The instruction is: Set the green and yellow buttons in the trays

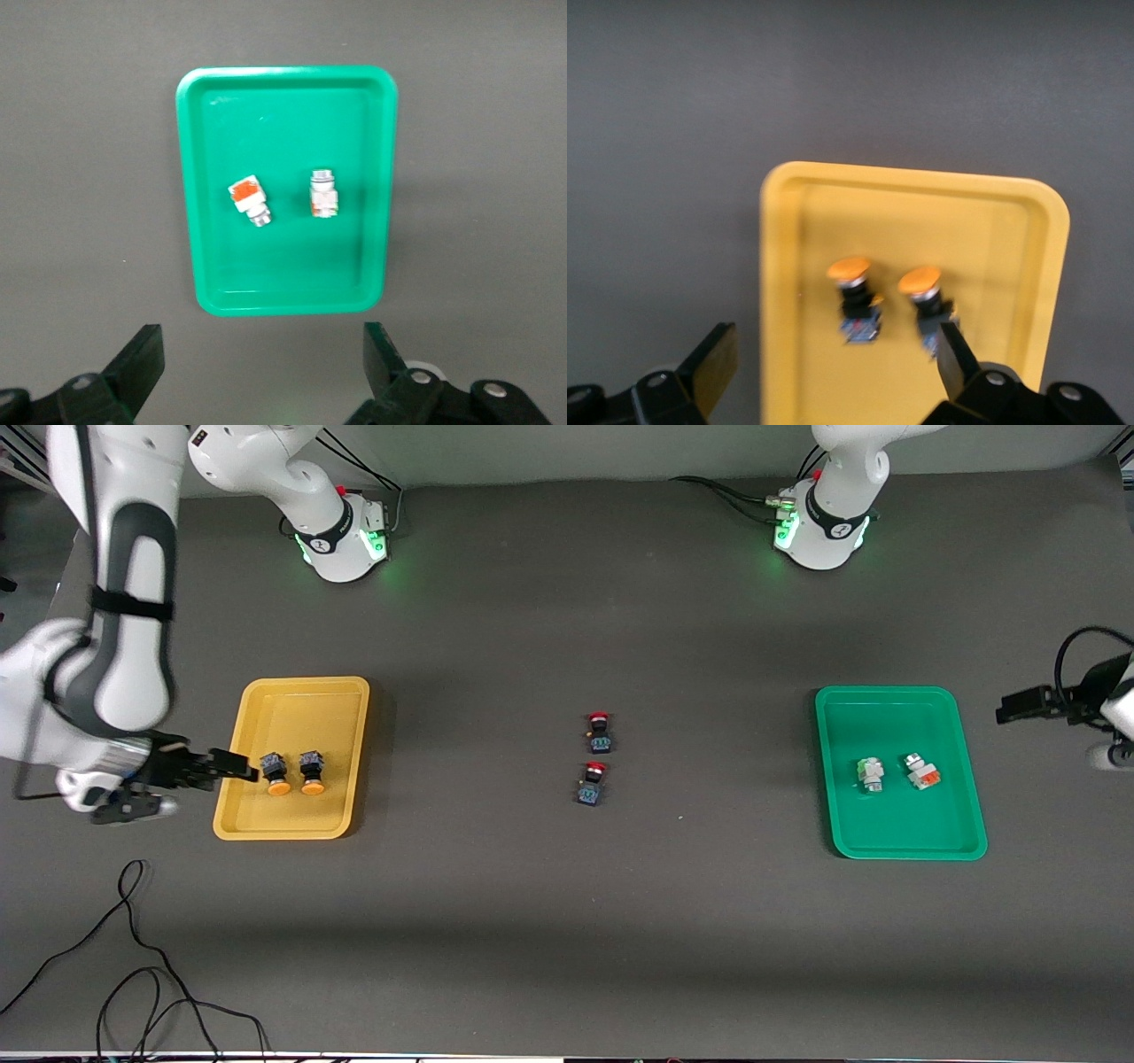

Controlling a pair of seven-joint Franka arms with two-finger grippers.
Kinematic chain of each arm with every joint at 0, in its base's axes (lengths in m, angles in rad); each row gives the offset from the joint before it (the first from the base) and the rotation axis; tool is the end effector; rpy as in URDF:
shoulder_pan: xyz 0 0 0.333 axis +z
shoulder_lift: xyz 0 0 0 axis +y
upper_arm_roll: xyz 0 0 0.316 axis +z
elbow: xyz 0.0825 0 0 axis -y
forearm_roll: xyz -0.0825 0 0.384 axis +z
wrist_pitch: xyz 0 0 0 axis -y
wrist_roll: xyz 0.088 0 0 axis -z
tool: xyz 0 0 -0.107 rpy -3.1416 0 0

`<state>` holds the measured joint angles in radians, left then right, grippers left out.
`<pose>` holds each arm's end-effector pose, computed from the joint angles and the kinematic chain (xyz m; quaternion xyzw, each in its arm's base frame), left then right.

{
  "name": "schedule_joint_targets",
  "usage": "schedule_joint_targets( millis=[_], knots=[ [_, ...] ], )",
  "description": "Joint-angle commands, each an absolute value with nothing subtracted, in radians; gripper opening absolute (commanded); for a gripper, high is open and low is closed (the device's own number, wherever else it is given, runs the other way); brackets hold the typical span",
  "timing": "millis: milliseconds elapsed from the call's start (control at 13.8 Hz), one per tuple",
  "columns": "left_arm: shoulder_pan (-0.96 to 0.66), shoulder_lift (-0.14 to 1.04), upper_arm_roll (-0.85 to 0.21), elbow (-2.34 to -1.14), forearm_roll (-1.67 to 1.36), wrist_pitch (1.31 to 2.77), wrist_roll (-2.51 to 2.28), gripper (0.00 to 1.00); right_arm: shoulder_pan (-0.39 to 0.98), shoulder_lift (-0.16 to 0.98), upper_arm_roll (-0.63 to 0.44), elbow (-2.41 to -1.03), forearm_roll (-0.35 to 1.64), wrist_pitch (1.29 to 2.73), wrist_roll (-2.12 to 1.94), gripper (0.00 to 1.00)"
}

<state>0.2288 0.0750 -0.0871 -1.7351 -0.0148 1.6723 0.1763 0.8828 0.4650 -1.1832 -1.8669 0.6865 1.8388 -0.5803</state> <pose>0.5653 0.0805 0.5132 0.9975 -0.0161 -0.0662 0.0213 0.5906 -0.0738 0.3869 -0.9915 -0.0163 0.0228 0.1274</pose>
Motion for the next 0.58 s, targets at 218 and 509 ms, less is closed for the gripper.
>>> schedule_joint_targets(
  millis=[218, 509],
  knots=[
    [0.013, 0.046, -0.011, -1.597, -0.049, 1.499, 0.060, 1.00, 0.873, 0.460, -1.268, -1.452, 0.545, 1.361, -0.286, 1.00],
    [-0.072, 0.045, 0.032, -1.551, -0.048, 1.467, 0.006, 1.00, 0.887, 0.460, -1.364, -1.278, 0.488, 1.183, -0.273, 1.00]
  ],
)
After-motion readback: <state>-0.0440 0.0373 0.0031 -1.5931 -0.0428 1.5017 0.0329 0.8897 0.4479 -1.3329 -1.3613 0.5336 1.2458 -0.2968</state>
